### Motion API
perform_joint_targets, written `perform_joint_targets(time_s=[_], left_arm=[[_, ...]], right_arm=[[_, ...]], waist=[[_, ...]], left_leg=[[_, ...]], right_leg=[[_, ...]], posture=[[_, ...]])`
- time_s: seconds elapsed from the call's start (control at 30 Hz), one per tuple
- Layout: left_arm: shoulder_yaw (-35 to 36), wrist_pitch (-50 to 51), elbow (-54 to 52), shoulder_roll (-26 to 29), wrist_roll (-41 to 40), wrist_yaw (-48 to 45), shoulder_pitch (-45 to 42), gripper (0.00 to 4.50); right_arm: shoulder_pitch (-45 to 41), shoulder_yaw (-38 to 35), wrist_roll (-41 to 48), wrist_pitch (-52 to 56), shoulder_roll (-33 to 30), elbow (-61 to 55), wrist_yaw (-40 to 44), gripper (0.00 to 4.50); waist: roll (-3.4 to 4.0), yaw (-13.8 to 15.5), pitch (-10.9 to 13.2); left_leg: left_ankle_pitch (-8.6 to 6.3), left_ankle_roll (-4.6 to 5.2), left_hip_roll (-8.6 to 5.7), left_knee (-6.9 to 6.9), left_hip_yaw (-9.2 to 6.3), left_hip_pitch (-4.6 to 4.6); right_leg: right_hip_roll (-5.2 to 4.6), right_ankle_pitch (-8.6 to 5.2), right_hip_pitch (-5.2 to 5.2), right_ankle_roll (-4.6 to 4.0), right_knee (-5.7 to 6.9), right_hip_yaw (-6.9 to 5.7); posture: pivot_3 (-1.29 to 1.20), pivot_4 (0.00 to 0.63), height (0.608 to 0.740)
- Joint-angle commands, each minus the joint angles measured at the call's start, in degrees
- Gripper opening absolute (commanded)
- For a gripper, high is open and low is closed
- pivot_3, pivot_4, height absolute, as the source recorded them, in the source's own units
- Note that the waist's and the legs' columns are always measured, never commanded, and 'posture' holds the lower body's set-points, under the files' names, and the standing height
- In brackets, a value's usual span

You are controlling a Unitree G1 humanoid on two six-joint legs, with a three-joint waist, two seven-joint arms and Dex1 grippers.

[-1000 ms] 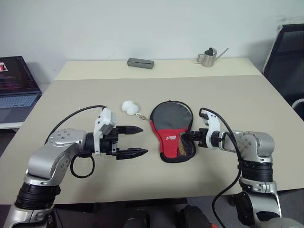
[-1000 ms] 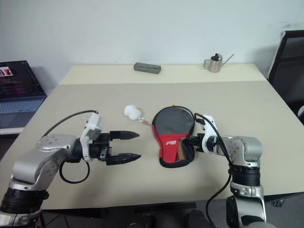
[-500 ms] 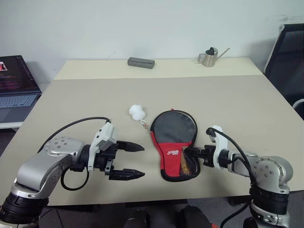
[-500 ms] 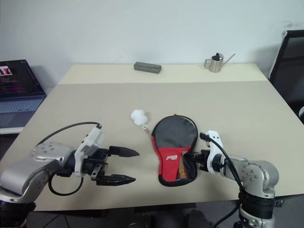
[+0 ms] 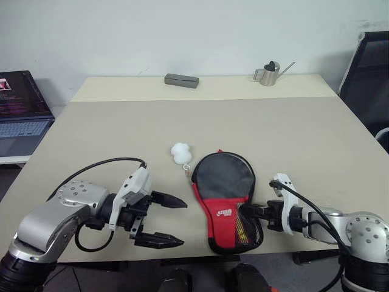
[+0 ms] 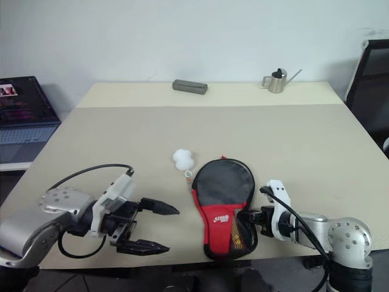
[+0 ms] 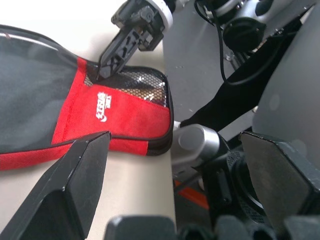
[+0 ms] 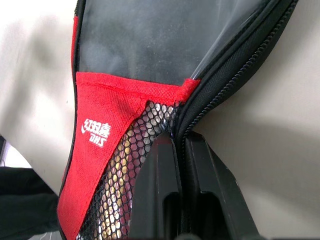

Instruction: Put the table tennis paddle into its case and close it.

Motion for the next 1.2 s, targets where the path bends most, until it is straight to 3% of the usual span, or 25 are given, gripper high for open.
perform_joint_targets(time_s=[0.03, 0.43, 0.83, 0.97, 1.07, 1.2], left_arm=[[0.3, -0.8, -1.8, 0.7, -1.2, -0.8, 0.4, 4.5], [0.3, -1.6, -1.2, 0.5, -0.6, -0.4, 0.6, 4.5], [1.0, -2.1, -1.3, 0.8, -0.5, -0.2, 1.7, 4.5], [0.7, -2.5, -0.8, 0.9, -0.4, -0.4, 1.4, 4.5], [0.5, -2.7, -0.6, 0.9, -0.2, -0.5, 1.2, 4.5], [0.4, -3.0, -0.4, 0.8, -0.1, -0.4, 1.2, 4.5]], right_arm=[[1.6, 2.0, 9.3, -1.7, -2.0, -0.3, -5.4, 0.03], [0.1, 19.2, 32.8, -25.1, -10.9, 2.6, -24.4, 0.03], [-0.8, 25.6, 33.8, -31.2, -18.4, 1.2, -22.7, 0.03], [0.6, 25.2, 33.8, -33.3, -20.8, -0.3, -22.9, 1.06], [2.9, 22.6, 33.4, -35.0, -22.7, -2.7, -20.5, 2.1], [7.0, 17.6, 32.9, -37.0, -25.4, -5.2, -15.1, 2.1]], waist=[[0.0, 0.0, 0.0], [0.0, -0.2, 0.0], [0.0, -0.1, 0.0], [0.0, 0.2, 0.0], [0.0, 0.4, 0.0], [0.0, 0.7, 0.0]], left_leg=[[0.0, 0.0, 0.0, 0.0, 0.0, 0.0], [0.0, 0.01, 0.06, 0.02, 0.07, 0.02], [0.0, 0.01, 0.06, 0.05, 0.06, 0.02], [0.0, 0.01, 0.06, 0.05, 0.05, 0.0], [0.0, 0.01, 0.06, 0.05, 0.05, 0.0], [0.0, 0.01, 0.05, 0.05, 0.06, -0.02]], right_leg=[[0.0, 0.0, 0.0, 0.0, 0.0, 0.0], [0.03, -0.01, 0.02, -0.01, -0.02, 0.04], [0.05, -0.01, 0.04, 0.0, -0.06, 0.04], [0.05, -0.01, 0.05, -0.01, -0.1, 0.02], [0.05, -0.01, 0.06, 0.0, -0.12, 0.02], [0.05, -0.01, 0.08, 0.01, -0.17, 0.01]], posture=[[0.0, 0.15, 0.74], [0.0, 0.15, 0.74], [0.0, 0.15, 0.74], [0.0, 0.15, 0.74], [0.0, 0.15, 0.74], [0.0, 0.15, 0.74]])
